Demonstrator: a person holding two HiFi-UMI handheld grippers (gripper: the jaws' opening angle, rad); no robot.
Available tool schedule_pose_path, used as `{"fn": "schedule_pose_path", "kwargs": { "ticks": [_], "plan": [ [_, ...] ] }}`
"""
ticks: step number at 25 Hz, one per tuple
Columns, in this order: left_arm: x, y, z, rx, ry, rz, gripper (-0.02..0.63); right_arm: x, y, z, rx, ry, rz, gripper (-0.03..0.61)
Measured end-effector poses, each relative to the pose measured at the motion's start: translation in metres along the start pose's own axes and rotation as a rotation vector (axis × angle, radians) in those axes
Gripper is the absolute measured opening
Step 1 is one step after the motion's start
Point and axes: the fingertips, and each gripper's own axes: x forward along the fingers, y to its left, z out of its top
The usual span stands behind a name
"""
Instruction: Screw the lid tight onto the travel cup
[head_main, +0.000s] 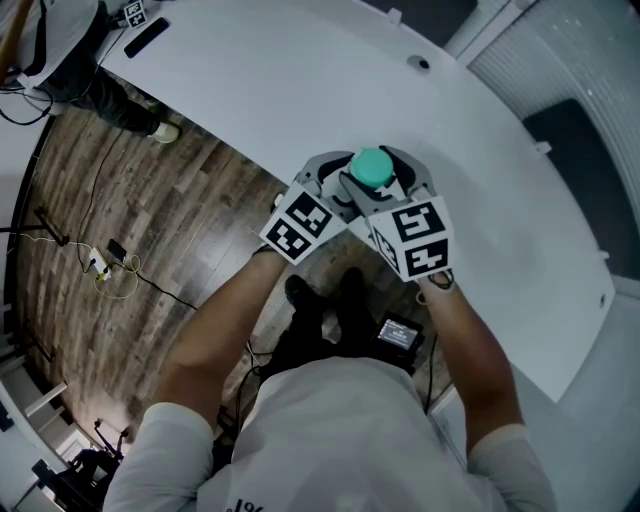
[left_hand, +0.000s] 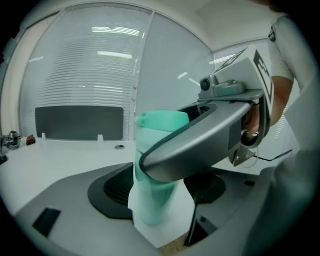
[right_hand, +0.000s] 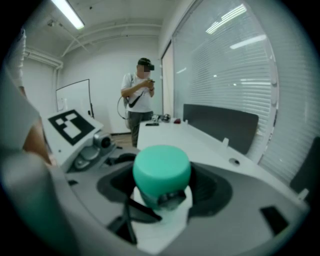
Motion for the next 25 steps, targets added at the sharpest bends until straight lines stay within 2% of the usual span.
{"fn": "schedule_pose_path", "kwargs": {
  "ticks": [6,9,11,16,21,25],
  "plan": [
    [-0.003,-0.003,-0.004,0.095,0.069,-0.134,0.319,-0.002,0.006,0.001,-0.08,-0.005,0.131,0.321],
    [0.0,-0.005,-0.006,0.134,0.099,-0.161,0.319,-0.002,0.01,0.001,-0.117,-0.007,0.191,0.321],
    [0.001,-0.006,-0.006,0.118,0.098,-0.162,0.319,-0.002,0.011,0.001,-0.123,-0.006,0.204,0.321],
    [0.001,-0.004,-0.007,0.063,0.067,-0.099,0.318,-0.002,0.008,-0.001,-0.092,-0.005,0.124,0.321],
    [0.002,-0.003,-0.005,0.012,0.032,0.005,0.318,-0.002,0.004,-0.003,-0.036,-0.004,0.001,0.321],
    [0.001,-0.003,-0.005,-0.029,0.007,0.09,0.319,-0.003,0.002,-0.001,0.004,-0.016,-0.065,0.321]
  ]
}}
